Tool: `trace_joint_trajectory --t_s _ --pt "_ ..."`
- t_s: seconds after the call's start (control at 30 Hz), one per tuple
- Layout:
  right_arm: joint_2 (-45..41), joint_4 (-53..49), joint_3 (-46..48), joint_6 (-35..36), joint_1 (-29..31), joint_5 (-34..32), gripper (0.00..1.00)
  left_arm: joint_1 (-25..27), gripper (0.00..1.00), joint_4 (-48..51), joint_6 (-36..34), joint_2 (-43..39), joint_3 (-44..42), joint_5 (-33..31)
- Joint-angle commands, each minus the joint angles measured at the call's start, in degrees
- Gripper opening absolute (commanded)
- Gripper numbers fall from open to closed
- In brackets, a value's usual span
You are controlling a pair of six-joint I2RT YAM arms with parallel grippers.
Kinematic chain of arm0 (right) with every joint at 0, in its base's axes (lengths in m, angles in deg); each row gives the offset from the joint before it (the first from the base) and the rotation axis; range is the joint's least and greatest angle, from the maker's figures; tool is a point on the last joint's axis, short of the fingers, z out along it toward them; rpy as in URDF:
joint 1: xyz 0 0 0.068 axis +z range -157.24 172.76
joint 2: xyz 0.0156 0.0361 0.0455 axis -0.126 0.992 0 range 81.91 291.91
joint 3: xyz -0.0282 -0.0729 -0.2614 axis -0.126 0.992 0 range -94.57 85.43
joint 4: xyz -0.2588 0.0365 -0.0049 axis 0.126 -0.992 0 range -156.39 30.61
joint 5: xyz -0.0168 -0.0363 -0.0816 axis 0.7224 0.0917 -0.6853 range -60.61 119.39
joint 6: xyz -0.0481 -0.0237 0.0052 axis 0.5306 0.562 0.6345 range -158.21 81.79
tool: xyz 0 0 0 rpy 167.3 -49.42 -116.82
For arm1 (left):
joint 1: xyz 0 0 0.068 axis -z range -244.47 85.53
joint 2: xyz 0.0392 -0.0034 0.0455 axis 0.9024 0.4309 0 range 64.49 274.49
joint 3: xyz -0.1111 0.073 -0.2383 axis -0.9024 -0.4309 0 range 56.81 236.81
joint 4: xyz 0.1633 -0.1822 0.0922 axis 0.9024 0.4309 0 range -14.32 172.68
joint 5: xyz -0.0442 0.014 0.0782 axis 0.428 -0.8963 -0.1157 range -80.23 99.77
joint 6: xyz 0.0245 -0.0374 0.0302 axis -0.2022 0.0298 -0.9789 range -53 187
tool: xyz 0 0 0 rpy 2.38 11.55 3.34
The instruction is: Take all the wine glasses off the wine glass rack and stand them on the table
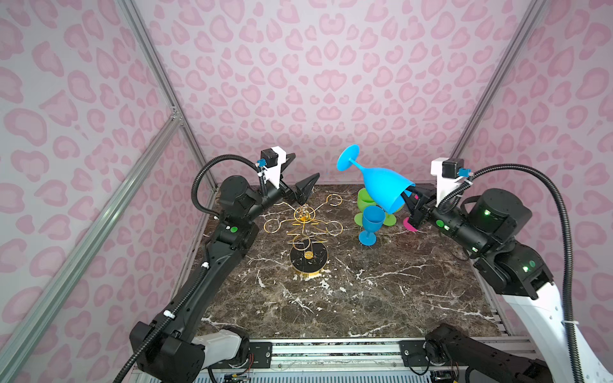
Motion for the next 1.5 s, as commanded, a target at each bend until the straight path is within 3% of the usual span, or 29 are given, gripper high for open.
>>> trace_joint_trajectory --t_s 0.0,0.2,0.33,0.77,1.23,1.47 --pt "-1.91 -15.31 -2.29 -1.6 -0.1 -7.53 0.0 -0.15 0.97 -1.93 -2.87 -3.16 -2.46 -10.61" --pt "-4.51 -34.81 -1.78 -5.36 -0.14 -9.76 0.0 -0.35 0.97 -3.02 -6.44 -10.8 -8.49 -19.51" --pt "-5.17 -40.24 2.94 -7.03 -0.12 -10.39 0.0 -0.69 0.97 -2.84 -7.26 -14.64 -10.95 -23.07" --pt "10.12 -38.38 11.49 -3.75 -0.08 -10.55 0.0 -2.01 0.97 -1.24 -7.14 -24.89 -20.05 -32.1" --pt "33.26 -41.77 1.68 1.62 -0.79 -15.64 0.0 -3.11 0.97 -0.19 -8.28 -30.21 -27.35 -38.89" --pt "39.06 -40.67 0.11 3.69 -2.32 -13.18 0.03 -4.26 0.97 -0.46 -7.48 -31.36 -29.38 -39.86"
